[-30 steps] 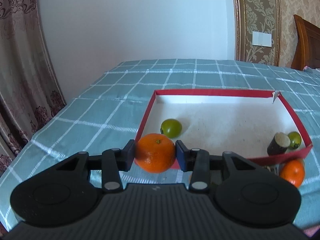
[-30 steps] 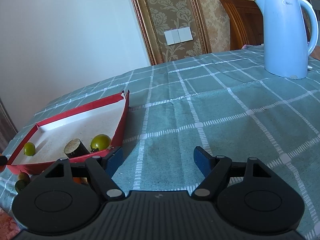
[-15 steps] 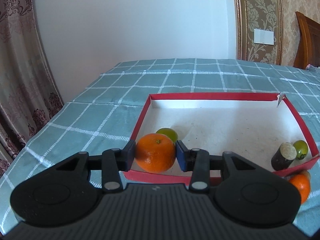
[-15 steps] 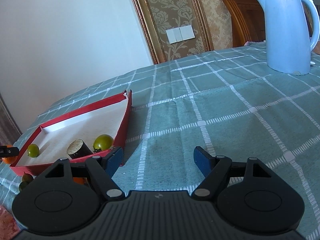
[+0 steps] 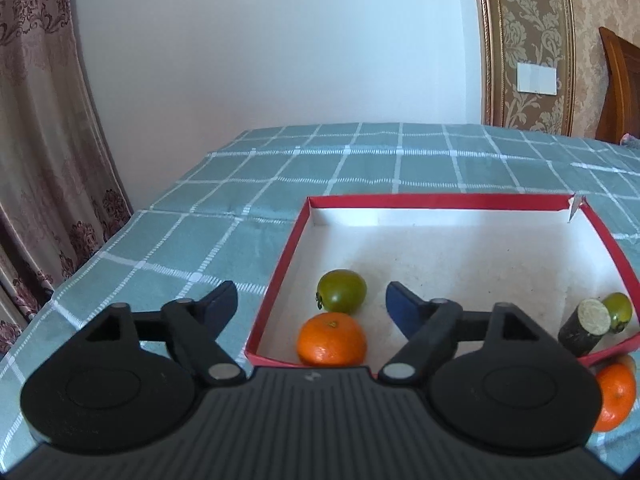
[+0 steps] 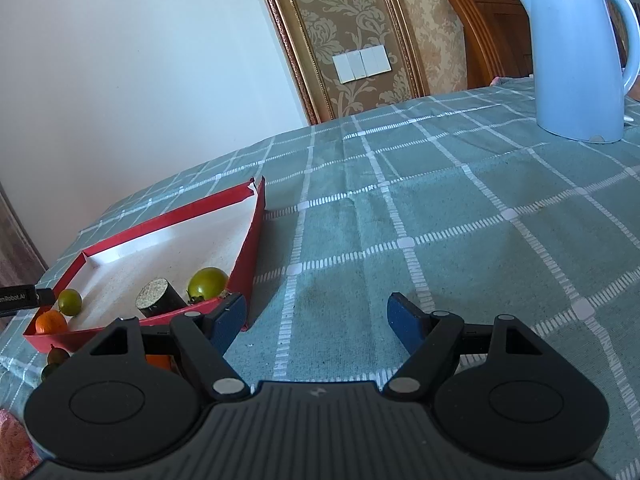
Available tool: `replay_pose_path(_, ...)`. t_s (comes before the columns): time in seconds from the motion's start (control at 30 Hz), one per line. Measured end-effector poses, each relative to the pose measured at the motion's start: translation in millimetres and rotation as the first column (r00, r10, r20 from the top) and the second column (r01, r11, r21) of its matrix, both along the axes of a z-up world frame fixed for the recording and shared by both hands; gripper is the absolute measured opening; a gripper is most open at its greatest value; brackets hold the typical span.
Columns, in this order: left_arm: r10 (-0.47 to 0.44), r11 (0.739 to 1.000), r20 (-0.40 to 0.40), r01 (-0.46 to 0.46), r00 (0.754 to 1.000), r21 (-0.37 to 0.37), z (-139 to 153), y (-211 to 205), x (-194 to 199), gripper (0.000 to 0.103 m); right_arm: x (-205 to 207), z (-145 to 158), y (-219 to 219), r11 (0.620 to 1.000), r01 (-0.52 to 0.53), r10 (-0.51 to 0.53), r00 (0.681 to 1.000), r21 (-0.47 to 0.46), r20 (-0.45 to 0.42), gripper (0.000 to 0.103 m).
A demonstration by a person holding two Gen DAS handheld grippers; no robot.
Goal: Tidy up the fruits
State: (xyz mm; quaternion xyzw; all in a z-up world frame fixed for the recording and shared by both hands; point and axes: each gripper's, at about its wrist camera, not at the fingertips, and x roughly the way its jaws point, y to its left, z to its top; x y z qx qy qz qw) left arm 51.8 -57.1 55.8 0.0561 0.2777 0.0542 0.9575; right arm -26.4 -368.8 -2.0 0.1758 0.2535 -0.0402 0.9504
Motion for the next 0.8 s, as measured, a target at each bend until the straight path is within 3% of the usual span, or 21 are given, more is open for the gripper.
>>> replay_pose_path(0.17,-0.004,1.0,0.031,0.004,1.0,-0.015,3.5,12.8,-18.9,0.103,-0.4,-0.5,-0.3,1.0,0.001,-0.001,1.0,0.001,0.004,0.078)
replay_pose_path(0.3,0.004,1.0,0.038,-0.003,0.999,-0.024,-5.5,33.7,-37.2,0.103,-1.8,0.9,2.3,1.0,-0.013,0.014,1.0,-0.013,0.019,0.078)
replay_pose_path(0.43,0.05,0.998,0.015,-0.05,0.999,-0.047,-24.2,58.7,-48.7,0.103,-7.1,8.6,20.1,0.993,-0.039,0.045,0.998,-0.114,0.047,0.078)
replay_pose_path(0.6,0.099,0.995,0.001,-0.099,0.995,-0.033,-43.3,75.1,-55.7,0.103,-24.0,24.4,62.9,0.962,-0.197,0.214,0.974,-0.187,0.073,0.08)
replay_pose_path(0.7,0.102,0.993,-0.001,-0.102,0.995,-0.057,-44.2,79.9,-57.1,0.103,-26.1,28.7,95.0,0.923,-0.289,0.303,0.953,-0.254,0.018,0.08)
replay_pose_path(0.8,0.099,0.993,0.001,-0.099,0.995,-0.056,-44.9,79.9,-57.2,0.103,-24.5,29.3,120.4,0.895,-0.329,0.327,0.943,-0.301,-0.057,0.08)
